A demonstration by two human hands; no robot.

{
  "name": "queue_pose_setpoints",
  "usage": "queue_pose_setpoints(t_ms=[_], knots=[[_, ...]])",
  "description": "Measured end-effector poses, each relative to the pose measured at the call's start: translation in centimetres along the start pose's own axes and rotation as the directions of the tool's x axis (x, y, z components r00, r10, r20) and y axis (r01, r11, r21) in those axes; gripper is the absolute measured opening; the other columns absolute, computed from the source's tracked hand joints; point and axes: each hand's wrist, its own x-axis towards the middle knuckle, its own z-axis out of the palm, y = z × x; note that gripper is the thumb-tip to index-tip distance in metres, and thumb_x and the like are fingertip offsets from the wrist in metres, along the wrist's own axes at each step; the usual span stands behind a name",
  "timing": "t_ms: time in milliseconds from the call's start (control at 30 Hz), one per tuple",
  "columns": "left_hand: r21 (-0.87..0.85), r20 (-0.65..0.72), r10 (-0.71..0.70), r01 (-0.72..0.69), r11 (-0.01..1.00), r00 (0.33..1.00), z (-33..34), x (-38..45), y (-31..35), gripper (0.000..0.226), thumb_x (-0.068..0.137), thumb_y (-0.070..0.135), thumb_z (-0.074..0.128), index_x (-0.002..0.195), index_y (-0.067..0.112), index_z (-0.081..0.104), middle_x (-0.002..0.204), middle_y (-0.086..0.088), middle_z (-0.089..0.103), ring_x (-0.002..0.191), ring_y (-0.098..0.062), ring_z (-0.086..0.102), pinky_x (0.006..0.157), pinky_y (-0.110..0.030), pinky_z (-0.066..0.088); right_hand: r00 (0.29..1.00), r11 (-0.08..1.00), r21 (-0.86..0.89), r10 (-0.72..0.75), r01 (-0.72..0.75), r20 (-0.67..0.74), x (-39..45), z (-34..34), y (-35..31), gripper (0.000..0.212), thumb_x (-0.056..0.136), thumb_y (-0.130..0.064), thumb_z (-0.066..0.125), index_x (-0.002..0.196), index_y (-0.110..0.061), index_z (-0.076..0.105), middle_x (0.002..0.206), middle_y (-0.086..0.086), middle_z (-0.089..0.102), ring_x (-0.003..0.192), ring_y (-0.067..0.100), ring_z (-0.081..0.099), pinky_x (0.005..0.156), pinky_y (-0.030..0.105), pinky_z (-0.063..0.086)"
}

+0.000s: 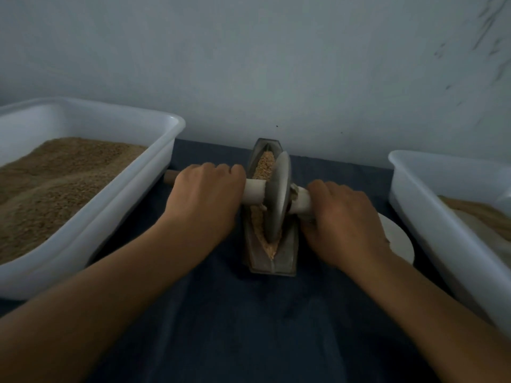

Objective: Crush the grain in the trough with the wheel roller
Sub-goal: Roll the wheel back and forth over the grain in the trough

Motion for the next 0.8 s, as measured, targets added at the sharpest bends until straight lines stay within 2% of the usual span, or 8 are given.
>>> queue_pose_setpoints(t_ms=[167,200,267,333,433,600,667,800], knots=[[0.101,-0.010,0.021,-0.020,0.995,1.000,-1.1,-1.1,0.1,0.036,0.079,0.042,0.072,0.099,0.026,0.048,0.088,0.008,0.058,0.067,-0.011,0.035,0.047,-0.027,0.009,1.000,1.000,0.018,-0.010,0.010,-0.015,-0.8,-0.7,0.0,0.026,0.076,-0.023,0.075,0.090,-0.015,0.054,0.080,0.003,0.055,0.068,0.021,0.047,0.064,0.030,0.025],[0.102,0.001,0.013,-0.013,0.995,1.000,-0.8,-1.1,0.1,0.037,0.078,0.042,0.073,0.100,0.026,0.047,0.086,0.008,0.057,0.067,-0.010,0.034,0.047,-0.027,0.009,1.000,1.000,0.017,-0.013,0.014,-0.020,-0.6,-0.4,0.0,0.026,0.076,-0.022,0.075,0.090,-0.015,0.054,0.080,0.003,0.055,0.068,0.022,0.048,0.064,0.031,0.025],[0.062,0.036,-0.004,0.002,0.998,0.999,0.0,-0.6,0.0,0.038,0.080,0.038,0.072,0.101,0.024,0.044,0.086,0.006,0.054,0.068,-0.011,0.036,0.053,-0.027,0.023,1.000,1.000,0.006,-0.019,0.019,-0.022,0.2,0.5,0.2,0.024,0.077,-0.022,0.074,0.088,-0.015,0.053,0.079,0.004,0.056,0.066,0.022,0.048,0.063,0.032,0.025],[0.017,0.081,-0.016,0.015,1.000,0.997,0.8,0.5,-0.3,0.038,0.083,0.033,0.071,0.103,0.022,0.041,0.093,0.003,0.059,0.071,-0.015,0.048,0.059,-0.031,0.031,1.000,1.000,-0.014,-0.022,0.022,-0.021,1.6,1.5,0.6,0.023,0.078,-0.023,0.073,0.085,-0.016,0.052,0.076,0.003,0.056,0.063,0.023,0.047,0.062,0.032,0.023],[-0.025,0.137,-0.038,0.042,0.999,0.990,1.8,2.8,-0.6,0.037,0.085,0.024,0.068,0.108,0.020,0.040,0.100,-0.002,0.064,0.084,-0.025,0.063,0.059,-0.036,0.035,1.000,0.998,-0.056,-0.019,0.020,0.014,4.2,3.2,1.5,0.025,0.077,-0.027,0.071,0.084,-0.018,0.048,0.076,0.002,0.058,0.064,0.028,0.053,0.061,0.033,0.021],[-0.050,0.165,-0.057,0.066,0.997,0.985,3.2,7.4,-0.7,0.028,0.090,0.020,0.061,0.112,0.016,0.046,0.104,-0.010,0.064,0.095,-0.033,0.062,0.064,-0.040,0.037,0.983,0.999,-0.026,0.049,-0.045,0.177,8.3,5.5,3.3,0.029,0.080,-0.037,0.067,0.100,-0.019,0.055,0.096,0.005,0.065,0.084,0.030,0.062,0.061,0.034,0.035],[-0.074,0.194,-0.062,0.078,0.994,0.979,3.6,9.1,-0.9,0.029,0.091,0.021,0.061,0.116,0.015,0.048,0.109,-0.012,0.063,0.100,-0.035,0.061,0.068,-0.040,0.038,0.966,0.997,-0.001,0.072,-0.074,0.249,9.7,6.1,4.0,0.032,0.081,-0.038,0.068,0.103,-0.019,0.055,0.102,0.008,0.065,0.089,0.031,0.062,0.062,0.032,0.035],[-0.063,0.254,-0.034,0.052,0.997,0.967,4.4,11.4,-1.4,0.035,0.090,0.021,0.062,0.122,0.014,0.051,0.118,-0.015,0.059,0.109,-0.036,0.058,0.073,-0.041,0.038,0.930,0.998,-0.012,0.065,-0.065,0.363,11.9,6.5,4.7,0.034,0.081,-0.044,0.068,0.104,-0.022,0.058,0.104,0.007,0.065,0.089,0.029,0.061,0.063,0.032,0.041]])
